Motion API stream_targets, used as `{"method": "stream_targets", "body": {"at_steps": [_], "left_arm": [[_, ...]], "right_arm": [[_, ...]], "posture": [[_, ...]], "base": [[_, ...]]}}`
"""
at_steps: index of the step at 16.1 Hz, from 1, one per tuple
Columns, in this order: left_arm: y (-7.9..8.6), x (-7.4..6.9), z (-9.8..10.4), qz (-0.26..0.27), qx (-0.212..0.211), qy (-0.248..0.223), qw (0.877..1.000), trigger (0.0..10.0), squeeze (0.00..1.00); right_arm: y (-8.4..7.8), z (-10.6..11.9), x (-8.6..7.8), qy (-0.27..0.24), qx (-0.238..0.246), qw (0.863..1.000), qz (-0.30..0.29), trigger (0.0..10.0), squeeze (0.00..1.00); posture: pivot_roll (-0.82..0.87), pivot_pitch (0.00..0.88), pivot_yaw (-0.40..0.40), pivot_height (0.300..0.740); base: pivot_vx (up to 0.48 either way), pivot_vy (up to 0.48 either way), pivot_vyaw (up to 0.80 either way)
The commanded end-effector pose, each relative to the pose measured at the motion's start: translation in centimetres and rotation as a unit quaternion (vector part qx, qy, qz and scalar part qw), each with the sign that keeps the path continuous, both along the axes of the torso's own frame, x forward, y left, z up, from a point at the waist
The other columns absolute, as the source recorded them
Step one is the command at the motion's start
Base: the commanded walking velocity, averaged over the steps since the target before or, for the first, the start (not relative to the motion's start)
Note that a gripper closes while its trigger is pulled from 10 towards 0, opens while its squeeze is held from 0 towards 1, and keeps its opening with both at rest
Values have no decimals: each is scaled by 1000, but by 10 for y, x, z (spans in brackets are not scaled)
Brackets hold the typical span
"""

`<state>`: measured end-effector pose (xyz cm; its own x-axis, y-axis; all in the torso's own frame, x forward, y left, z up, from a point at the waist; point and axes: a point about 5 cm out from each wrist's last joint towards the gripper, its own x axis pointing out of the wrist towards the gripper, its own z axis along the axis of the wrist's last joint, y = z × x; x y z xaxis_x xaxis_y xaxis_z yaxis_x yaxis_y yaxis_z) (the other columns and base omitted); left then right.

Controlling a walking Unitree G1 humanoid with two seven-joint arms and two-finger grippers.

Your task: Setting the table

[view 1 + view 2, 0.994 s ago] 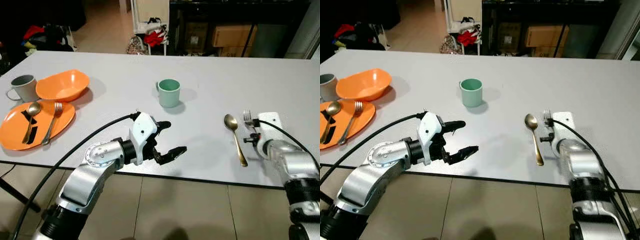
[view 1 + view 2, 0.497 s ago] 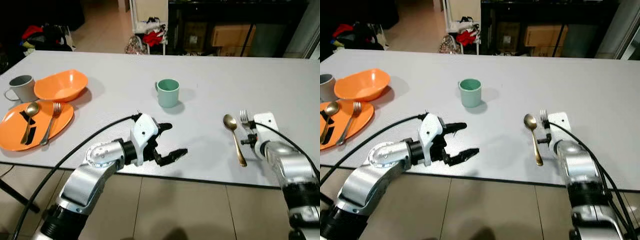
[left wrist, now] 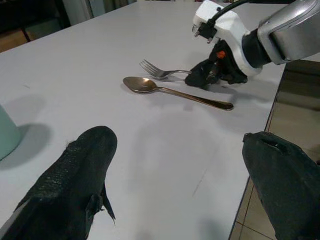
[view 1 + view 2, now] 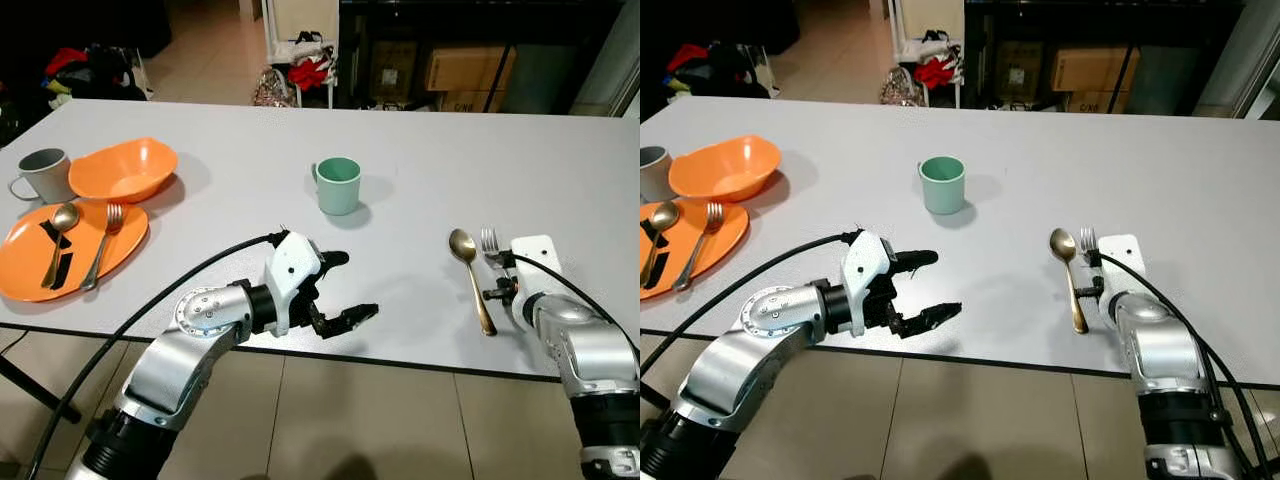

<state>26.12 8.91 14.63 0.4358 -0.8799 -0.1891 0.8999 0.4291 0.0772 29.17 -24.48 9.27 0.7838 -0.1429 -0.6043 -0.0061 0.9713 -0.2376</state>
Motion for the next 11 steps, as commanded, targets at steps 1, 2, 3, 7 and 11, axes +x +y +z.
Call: {"method": "stream_targets", "body": {"at_steps": [1, 2, 3, 7, 11], "left_arm": [[1, 3, 1, -1, 9, -2, 1000, 10000, 0], [2, 3, 1, 0, 10, -1, 1000, 10000, 0], [2, 3, 1, 1, 11, -1, 1000, 10000, 0], [3, 2, 0, 0, 13, 0, 1000, 10000, 0], [12, 6, 11, 41, -15, -21, 999, 10000, 0]], "right_arm": [[3, -22, -13, 59, 20, 998, -6, 10000, 294], [3, -22, -13, 59, 20, 998, -7, 10000, 741], [3, -22, -13, 59, 19, 998, -7, 10000, 1000], [2, -22, -16, 62, 20, 998, -9, 10000, 1000], [3, 14, -19, 1, 13, 1000, 10, 10000, 1000]], "posture": [[-7, 0, 52, 740], [-7, 0, 50, 740], [-8, 0, 49, 740], [-8, 0, 47, 740], [-6, 0, 61, 740]], "base": [[0, 0, 0], [0, 0, 0], [0, 0, 0], [0, 0, 0], [0, 0, 0]]}}
